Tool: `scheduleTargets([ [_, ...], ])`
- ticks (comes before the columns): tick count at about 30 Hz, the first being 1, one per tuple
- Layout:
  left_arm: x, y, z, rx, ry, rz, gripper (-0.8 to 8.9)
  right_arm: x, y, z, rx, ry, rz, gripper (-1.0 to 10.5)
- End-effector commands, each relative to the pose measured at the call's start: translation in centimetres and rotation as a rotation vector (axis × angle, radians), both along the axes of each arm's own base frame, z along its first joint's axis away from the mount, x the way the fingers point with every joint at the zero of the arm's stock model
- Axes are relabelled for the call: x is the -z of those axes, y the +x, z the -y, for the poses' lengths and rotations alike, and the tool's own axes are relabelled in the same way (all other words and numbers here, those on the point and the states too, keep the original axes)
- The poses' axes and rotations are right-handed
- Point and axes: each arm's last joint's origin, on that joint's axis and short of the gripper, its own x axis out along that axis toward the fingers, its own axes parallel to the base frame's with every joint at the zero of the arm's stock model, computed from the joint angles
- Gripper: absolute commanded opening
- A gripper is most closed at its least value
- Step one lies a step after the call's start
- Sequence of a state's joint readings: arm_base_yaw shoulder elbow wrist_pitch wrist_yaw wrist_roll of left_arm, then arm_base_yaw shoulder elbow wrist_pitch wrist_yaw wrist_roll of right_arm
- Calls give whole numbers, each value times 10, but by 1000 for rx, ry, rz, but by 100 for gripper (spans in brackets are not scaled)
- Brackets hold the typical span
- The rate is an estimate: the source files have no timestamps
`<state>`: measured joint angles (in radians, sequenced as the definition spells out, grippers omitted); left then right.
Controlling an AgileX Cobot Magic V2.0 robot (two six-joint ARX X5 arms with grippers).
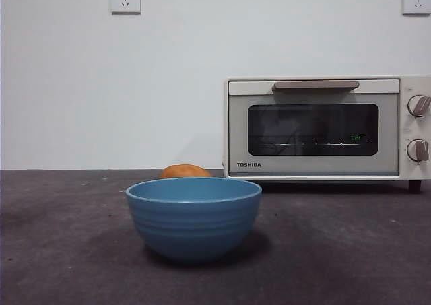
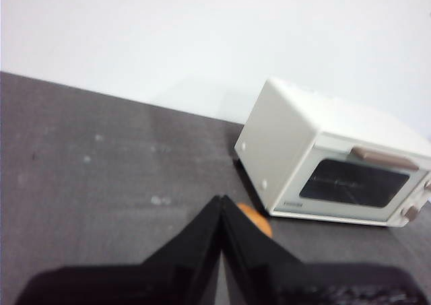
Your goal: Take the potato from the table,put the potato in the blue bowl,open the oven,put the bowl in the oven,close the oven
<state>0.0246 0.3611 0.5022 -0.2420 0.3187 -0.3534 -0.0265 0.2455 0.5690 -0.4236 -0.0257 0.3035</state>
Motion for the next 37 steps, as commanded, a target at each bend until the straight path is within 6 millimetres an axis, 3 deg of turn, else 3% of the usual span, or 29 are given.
scheduleTargets([
  [1,-22,3,0,-1,-11,-18,-5,-23,5,0,0,8,-72,-4],
  [6,-60,13,-1,-1,-13,-108,-5,-63,24,1,-11,-39,-234,-3],
  [13,-101,23,-1,14,42,-315,-4,-109,65,1,-26,-30,-324,-2],
  [15,-107,26,-1,32,89,-369,-4,-119,77,0,-83,-17,-331,-2],
  [18,-110,30,-1,58,143,-448,-5,-134,98,-6,-311,-34,-317,-2],
  [22,-105,34,0,113,162,-532,-5,-152,127,-17,-494,-39,-317,-3],
  [30,-99,36,4,258,192,-573,-4,-177,177,-87,-714,-182,-342,-2],
  [37,-96,33,8,316,248,-589,-4,-164,215,-171,-829,-394,-431,-2],
])
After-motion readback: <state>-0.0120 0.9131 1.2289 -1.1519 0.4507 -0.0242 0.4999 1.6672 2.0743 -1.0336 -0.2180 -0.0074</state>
